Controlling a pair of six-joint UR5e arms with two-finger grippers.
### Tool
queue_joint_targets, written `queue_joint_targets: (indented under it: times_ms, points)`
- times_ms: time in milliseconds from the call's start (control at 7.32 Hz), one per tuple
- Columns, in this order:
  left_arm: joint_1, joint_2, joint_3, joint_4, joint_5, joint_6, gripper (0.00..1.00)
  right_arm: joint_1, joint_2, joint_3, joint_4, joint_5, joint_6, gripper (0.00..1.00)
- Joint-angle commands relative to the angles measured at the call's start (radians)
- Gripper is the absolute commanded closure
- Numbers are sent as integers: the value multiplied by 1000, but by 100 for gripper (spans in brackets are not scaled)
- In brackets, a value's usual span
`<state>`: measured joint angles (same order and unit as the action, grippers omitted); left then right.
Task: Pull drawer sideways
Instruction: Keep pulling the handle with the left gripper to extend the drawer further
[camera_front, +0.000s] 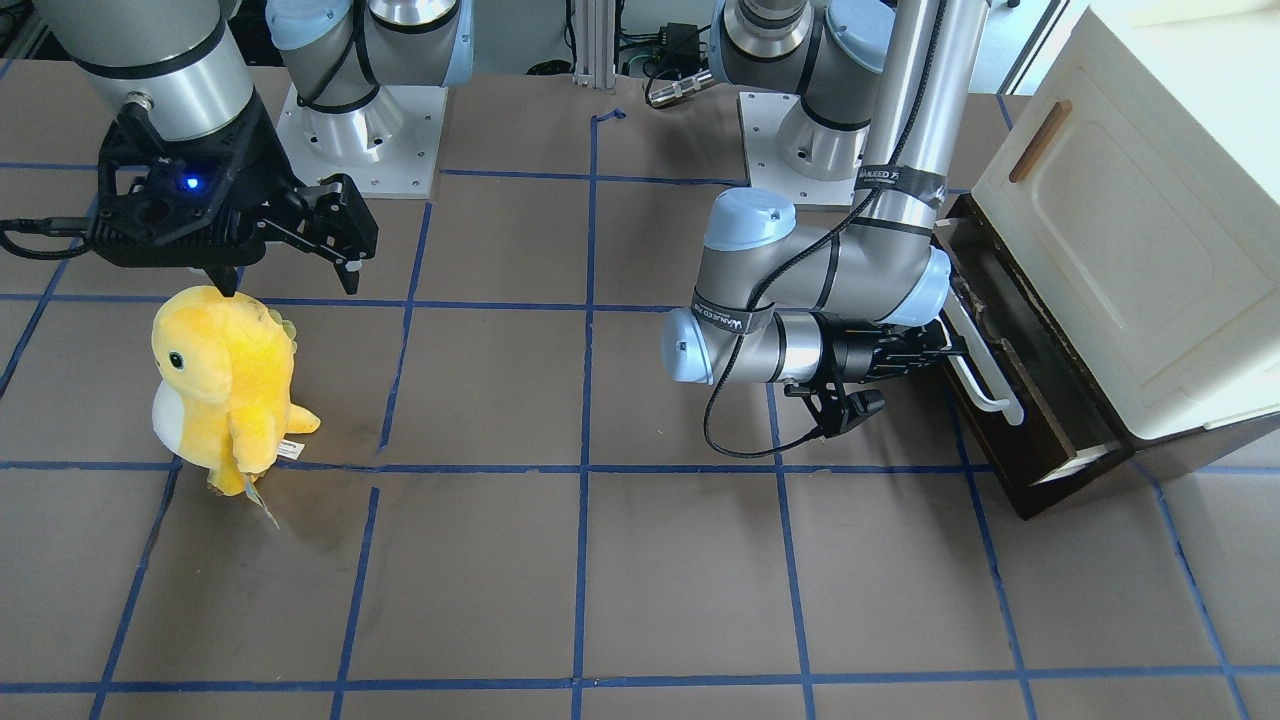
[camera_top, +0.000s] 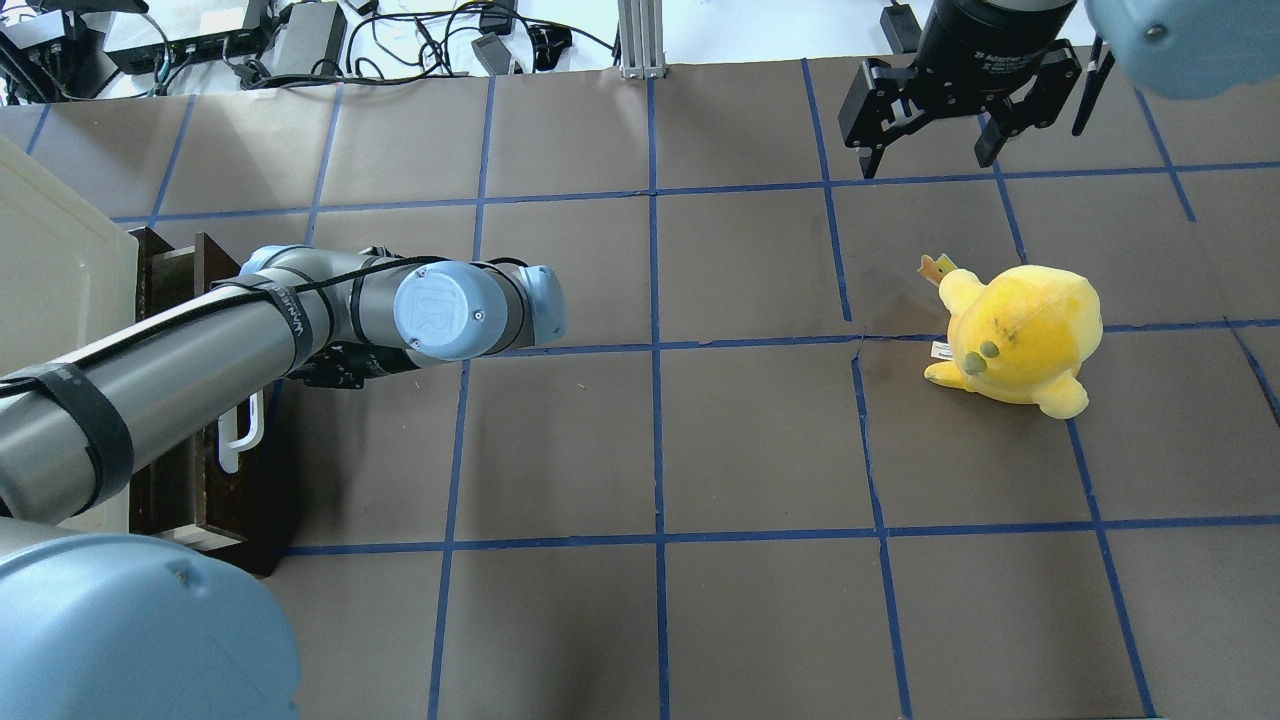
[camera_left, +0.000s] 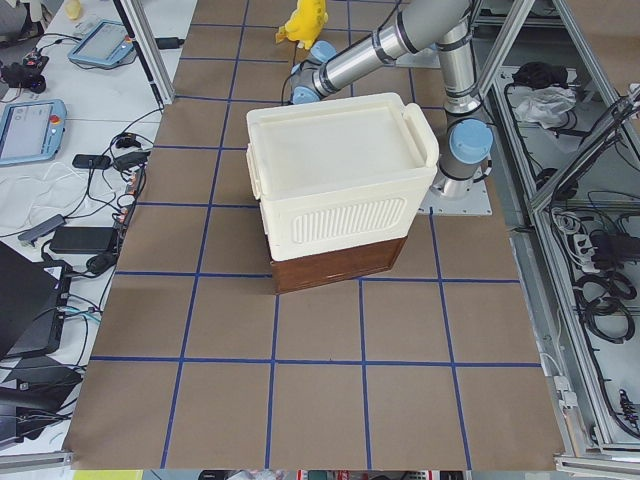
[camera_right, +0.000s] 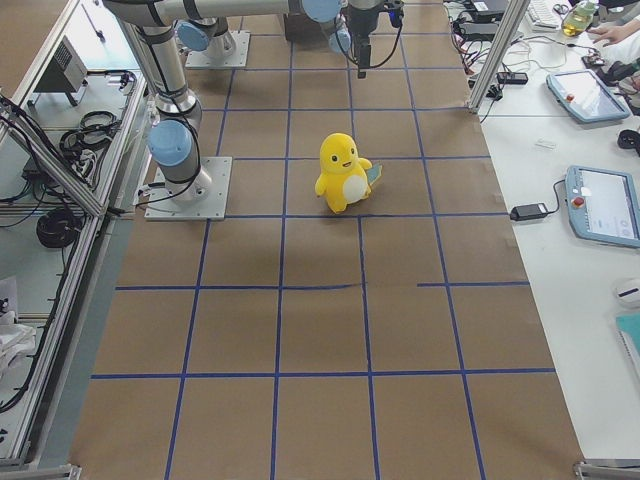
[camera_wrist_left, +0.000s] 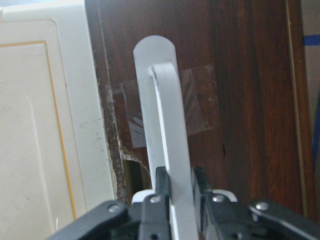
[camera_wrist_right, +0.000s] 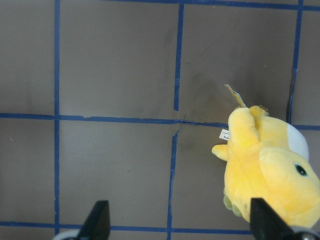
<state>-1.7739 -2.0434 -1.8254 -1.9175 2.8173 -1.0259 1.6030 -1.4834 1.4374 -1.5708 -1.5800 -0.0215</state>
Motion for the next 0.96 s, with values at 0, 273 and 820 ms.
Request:
queue_joint_targets:
  times_ms: [0, 273, 820]
  points:
    - [-7, 2, 3, 0, -1, 1, 85, 0, 0, 0, 0, -2, 0, 0]
    - [-18, 2, 11, -2, -1, 3, 85, 0, 0, 0, 0, 0, 0, 0]
    - [-30, 2, 17, -2, -8, 6, 85, 0, 0, 0, 0, 0, 0, 0]
